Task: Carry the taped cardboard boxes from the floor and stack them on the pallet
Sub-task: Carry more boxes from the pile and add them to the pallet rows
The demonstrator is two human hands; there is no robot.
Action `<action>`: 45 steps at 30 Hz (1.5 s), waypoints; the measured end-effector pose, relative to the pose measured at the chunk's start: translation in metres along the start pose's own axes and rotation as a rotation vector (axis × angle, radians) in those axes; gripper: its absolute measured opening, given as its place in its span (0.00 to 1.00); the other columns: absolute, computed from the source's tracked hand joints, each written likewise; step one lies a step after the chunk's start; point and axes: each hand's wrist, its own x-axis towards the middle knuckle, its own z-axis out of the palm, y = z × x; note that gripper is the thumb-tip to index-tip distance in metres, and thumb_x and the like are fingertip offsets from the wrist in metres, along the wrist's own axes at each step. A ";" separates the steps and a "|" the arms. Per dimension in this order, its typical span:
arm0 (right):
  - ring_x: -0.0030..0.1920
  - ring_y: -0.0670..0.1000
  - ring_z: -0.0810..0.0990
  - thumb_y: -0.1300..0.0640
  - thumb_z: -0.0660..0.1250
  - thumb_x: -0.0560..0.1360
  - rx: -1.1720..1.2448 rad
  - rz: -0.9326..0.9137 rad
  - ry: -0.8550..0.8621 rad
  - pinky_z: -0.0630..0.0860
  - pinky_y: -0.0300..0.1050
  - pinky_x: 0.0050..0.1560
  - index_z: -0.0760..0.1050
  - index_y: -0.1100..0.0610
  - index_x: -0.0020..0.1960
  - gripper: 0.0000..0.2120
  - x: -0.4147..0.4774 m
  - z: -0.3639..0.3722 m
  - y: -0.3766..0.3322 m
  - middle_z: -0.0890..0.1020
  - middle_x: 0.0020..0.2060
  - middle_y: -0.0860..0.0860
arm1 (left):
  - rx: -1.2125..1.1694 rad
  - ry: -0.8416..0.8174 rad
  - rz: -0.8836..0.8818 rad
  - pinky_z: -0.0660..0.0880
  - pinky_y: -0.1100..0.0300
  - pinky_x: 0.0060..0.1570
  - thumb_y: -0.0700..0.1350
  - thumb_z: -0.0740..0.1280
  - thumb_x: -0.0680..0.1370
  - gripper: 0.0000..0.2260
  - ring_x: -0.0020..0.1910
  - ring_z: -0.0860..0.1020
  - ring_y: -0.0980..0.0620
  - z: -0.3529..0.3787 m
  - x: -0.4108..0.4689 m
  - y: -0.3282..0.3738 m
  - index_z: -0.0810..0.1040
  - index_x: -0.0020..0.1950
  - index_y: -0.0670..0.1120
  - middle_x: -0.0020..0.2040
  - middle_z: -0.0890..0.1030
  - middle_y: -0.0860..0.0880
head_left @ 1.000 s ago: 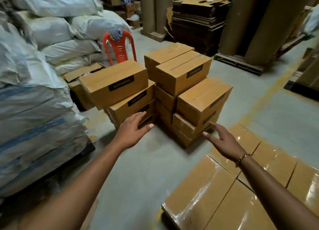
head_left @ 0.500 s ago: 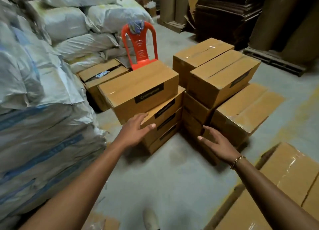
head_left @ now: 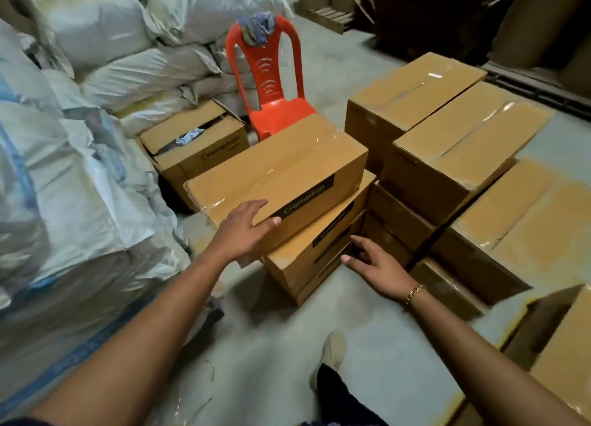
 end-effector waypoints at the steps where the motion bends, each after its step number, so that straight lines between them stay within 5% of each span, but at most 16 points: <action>1: 0.75 0.53 0.67 0.36 0.63 0.78 0.001 0.005 -0.007 0.68 0.53 0.72 0.58 0.45 0.80 0.34 0.016 0.001 -0.003 0.63 0.79 0.49 | 0.003 -0.001 -0.002 0.64 0.46 0.73 0.62 0.64 0.80 0.30 0.76 0.65 0.46 -0.002 0.018 -0.006 0.66 0.79 0.52 0.78 0.67 0.48; 14: 0.73 0.50 0.69 0.42 0.64 0.80 0.242 0.213 -0.146 0.66 0.43 0.69 0.60 0.51 0.79 0.32 0.182 0.026 -0.043 0.69 0.74 0.49 | 0.031 -0.116 -0.073 0.65 0.44 0.72 0.63 0.66 0.80 0.29 0.75 0.66 0.44 -0.017 0.209 -0.063 0.69 0.77 0.51 0.76 0.69 0.48; 21: 0.66 0.53 0.76 0.35 0.66 0.75 0.452 0.455 -0.112 0.72 0.51 0.67 0.56 0.54 0.81 0.42 0.243 0.074 -0.059 0.76 0.68 0.52 | 0.196 -0.192 -0.121 0.59 0.41 0.75 0.65 0.63 0.80 0.34 0.80 0.57 0.41 -0.016 0.309 -0.114 0.62 0.81 0.50 0.82 0.59 0.44; 27: 0.75 0.54 0.68 0.25 0.66 0.61 0.679 0.589 -0.032 0.68 0.58 0.73 0.49 0.52 0.82 0.59 0.278 0.112 -0.069 0.64 0.78 0.50 | 0.220 -0.180 -0.150 0.60 0.37 0.73 0.64 0.65 0.79 0.38 0.78 0.60 0.39 -0.019 0.353 -0.151 0.57 0.82 0.46 0.81 0.60 0.44; 29: 0.73 0.54 0.70 0.27 0.66 0.64 0.702 0.633 -0.009 0.70 0.59 0.71 0.54 0.53 0.81 0.54 0.285 0.118 -0.076 0.66 0.77 0.50 | 0.171 -0.184 -0.204 0.60 0.37 0.72 0.65 0.65 0.78 0.37 0.77 0.63 0.39 -0.023 0.366 -0.159 0.59 0.81 0.47 0.79 0.65 0.43; 33: 0.63 0.52 0.77 0.38 0.66 0.77 0.731 0.611 0.057 0.76 0.53 0.63 0.65 0.48 0.73 0.29 0.288 0.127 -0.090 0.77 0.66 0.46 | 0.038 -0.267 -0.253 0.67 0.39 0.69 0.63 0.67 0.78 0.31 0.69 0.73 0.37 -0.023 0.374 -0.162 0.67 0.75 0.48 0.71 0.74 0.42; 38: 0.62 0.53 0.78 0.41 0.67 0.78 0.640 0.574 0.133 0.78 0.55 0.60 0.57 0.47 0.77 0.33 0.275 0.141 -0.089 0.77 0.66 0.47 | -0.038 -0.264 -0.169 0.75 0.42 0.63 0.58 0.68 0.79 0.24 0.62 0.78 0.39 -0.018 0.361 -0.157 0.70 0.70 0.48 0.65 0.79 0.43; 45: 0.64 0.57 0.77 0.41 0.66 0.78 0.651 0.587 0.184 0.78 0.58 0.62 0.47 0.45 0.80 0.39 0.202 0.164 -0.080 0.75 0.69 0.49 | 0.044 -0.304 -0.051 0.75 0.42 0.60 0.62 0.69 0.77 0.29 0.60 0.77 0.37 -0.006 0.318 -0.129 0.70 0.72 0.48 0.64 0.79 0.42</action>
